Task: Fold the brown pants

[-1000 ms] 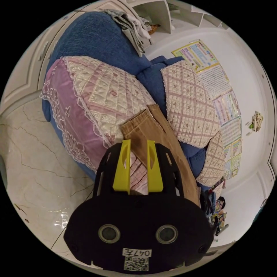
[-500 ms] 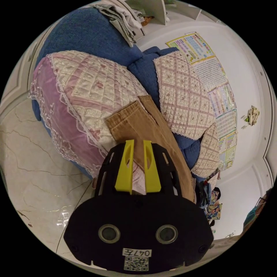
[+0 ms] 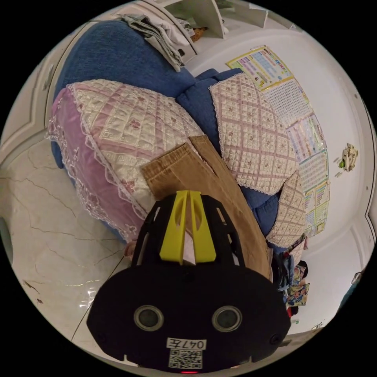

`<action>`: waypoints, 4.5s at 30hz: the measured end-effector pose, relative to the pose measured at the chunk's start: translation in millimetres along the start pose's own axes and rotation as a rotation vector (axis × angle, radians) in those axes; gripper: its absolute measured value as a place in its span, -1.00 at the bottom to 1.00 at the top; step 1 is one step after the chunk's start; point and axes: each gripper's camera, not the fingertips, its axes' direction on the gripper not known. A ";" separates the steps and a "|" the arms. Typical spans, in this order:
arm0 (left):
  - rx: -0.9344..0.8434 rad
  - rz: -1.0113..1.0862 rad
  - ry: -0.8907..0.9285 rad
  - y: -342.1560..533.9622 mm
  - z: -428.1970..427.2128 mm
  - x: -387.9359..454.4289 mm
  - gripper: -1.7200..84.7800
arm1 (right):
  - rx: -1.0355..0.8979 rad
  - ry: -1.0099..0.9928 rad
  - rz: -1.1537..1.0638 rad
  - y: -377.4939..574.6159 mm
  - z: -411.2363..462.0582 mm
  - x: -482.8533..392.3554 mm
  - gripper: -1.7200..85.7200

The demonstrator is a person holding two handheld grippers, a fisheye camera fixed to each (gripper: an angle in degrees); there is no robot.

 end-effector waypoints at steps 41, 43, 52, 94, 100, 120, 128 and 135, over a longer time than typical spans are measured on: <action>0.002 -0.169 0.273 202.2 114.3 -142.9 -0.97 | 0.158 0.001 -0.206 -96.9 77.1 -27.1 -0.98; 0.033 -0.143 0.331 203.1 119.8 -139.6 -0.98 | 0.215 -0.020 -0.239 -113.0 73.8 -41.5 -0.98; 0.115 0.102 0.330 124.5 212.8 -12.6 -0.98 | 0.314 0.149 -0.385 -274.0 113.9 -148.5 -0.98; -0.292 -0.124 0.022 247.5 574.6 -280.5 -0.72 | -0.108 0.111 -0.847 -274.0 417.4 -583.4 -0.88; -0.226 -0.154 0.042 260.1 585.7 -312.9 -0.74 | -0.128 0.199 -0.805 -269.8 437.3 -612.6 -0.89; -0.256 -0.057 0.130 290.7 576.6 -337.0 -0.98 | -0.304 0.533 -1.348 -185.1 494.6 -805.7 -0.89; -0.255 0.038 0.062 295.4 530.4 -307.6 -0.98 | -0.106 0.539 -1.335 -166.3 433.9 -853.8 -0.97; -0.304 -0.034 0.002 320.8 530.5 -356.9 -0.98 | -0.253 0.481 -1.430 -138.1 444.6 -866.1 -0.97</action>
